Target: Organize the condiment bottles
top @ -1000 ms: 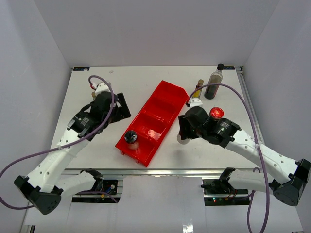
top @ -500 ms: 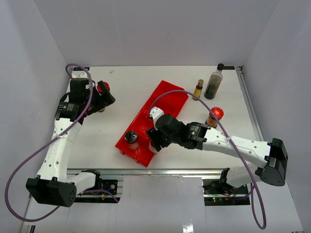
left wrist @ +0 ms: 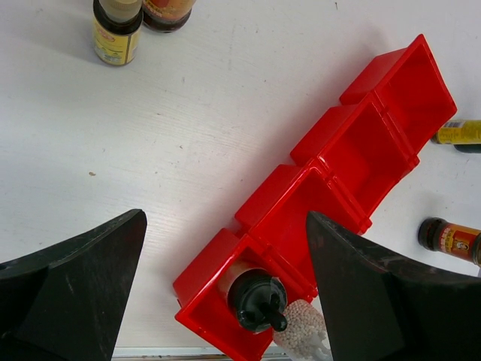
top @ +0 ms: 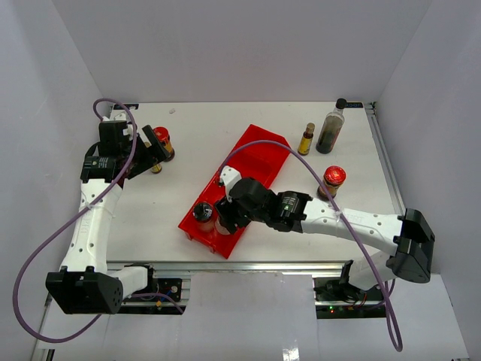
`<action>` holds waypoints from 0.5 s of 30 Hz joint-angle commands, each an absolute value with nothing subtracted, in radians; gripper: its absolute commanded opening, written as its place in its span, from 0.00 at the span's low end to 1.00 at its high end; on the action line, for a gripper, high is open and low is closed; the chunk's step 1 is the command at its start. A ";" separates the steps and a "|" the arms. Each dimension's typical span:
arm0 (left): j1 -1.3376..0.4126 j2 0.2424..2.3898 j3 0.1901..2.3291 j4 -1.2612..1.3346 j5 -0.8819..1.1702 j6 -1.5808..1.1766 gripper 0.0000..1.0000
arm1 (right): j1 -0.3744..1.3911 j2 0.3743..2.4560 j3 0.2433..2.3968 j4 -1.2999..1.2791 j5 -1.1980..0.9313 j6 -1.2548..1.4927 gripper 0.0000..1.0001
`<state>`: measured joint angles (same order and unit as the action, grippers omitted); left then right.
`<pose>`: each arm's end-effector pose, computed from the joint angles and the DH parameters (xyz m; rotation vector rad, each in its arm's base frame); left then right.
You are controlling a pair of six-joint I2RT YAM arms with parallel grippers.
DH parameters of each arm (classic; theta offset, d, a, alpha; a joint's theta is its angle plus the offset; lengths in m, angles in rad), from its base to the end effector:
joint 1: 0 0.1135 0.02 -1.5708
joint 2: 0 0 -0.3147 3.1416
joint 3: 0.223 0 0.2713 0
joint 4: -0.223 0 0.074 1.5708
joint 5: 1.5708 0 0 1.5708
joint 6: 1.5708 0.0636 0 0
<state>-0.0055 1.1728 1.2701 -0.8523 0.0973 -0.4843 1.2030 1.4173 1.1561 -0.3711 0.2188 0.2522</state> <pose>0.2555 -0.0076 0.3949 -0.5088 2.2931 -0.3570 0.1397 0.3242 0.3337 -0.9153 2.0509 0.5722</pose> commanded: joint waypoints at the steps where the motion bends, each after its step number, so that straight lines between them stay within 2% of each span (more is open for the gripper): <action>1: -0.002 1.166 1.285 -0.836 0.066 -0.453 0.98 | 1.215 1.433 1.198 -0.258 0.216 0.236 0.08; 15: 0.036 1.177 1.268 -0.819 0.035 -0.434 0.98 | 1.239 1.538 1.192 -0.205 0.253 0.245 0.09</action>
<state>0.0214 1.1759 1.2701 -0.8507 0.0423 -0.4480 1.2287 1.5298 1.1561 -0.3075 0.2146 0.2508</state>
